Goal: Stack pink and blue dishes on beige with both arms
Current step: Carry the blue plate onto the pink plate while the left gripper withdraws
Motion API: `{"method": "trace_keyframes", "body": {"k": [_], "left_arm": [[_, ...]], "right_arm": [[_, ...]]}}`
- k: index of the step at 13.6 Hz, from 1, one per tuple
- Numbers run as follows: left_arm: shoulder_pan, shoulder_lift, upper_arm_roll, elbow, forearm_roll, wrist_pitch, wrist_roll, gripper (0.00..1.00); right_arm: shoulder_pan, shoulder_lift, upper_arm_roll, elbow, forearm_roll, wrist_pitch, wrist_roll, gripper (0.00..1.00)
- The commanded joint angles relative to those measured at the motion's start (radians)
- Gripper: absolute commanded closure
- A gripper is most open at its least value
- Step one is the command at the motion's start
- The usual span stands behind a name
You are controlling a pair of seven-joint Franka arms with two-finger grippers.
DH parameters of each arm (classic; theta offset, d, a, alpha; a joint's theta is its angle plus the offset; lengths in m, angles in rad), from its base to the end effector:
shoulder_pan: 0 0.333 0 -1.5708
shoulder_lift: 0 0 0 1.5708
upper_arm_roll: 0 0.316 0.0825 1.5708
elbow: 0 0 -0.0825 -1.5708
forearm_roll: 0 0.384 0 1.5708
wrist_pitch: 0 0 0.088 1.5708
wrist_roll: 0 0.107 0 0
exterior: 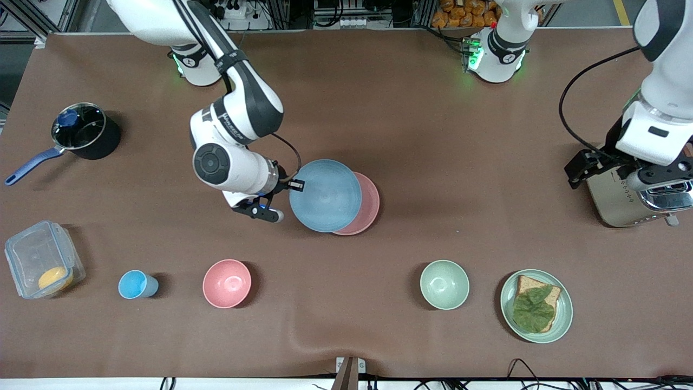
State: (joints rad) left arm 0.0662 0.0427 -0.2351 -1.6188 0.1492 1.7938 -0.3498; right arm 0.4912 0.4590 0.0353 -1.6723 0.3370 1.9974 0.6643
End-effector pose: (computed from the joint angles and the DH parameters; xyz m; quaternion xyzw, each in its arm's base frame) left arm 0.5812 -0.0835 0.5996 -0.9923 -0.0788 -0.0819 0.0493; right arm 0.5598 0.3460 0.3311 -0.9744 0.1481 0.1420 0.0916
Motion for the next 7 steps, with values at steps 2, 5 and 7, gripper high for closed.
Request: {"method": "trace_keyframes", "body": {"k": [2,5,7], "left_arm": [[-0.016,0.005,0.011,0.068,-0.034,-0.080,0.025,0.00],[-0.025,0.005,-0.021,0.105,-0.031,-0.080,0.028,0.00],[-0.022,0.009,-0.030,0.108,-0.034,-0.094,0.034,0.00]], "right_arm": [[0.044,-0.008,-0.009,-0.014,0.019,0.026,0.026,1.00],[0.081,0.012,-0.009,-0.026,0.019,0.081,0.046,1.00],[0.095,0.039,-0.009,-0.029,0.019,0.124,0.064,1.00]]}}
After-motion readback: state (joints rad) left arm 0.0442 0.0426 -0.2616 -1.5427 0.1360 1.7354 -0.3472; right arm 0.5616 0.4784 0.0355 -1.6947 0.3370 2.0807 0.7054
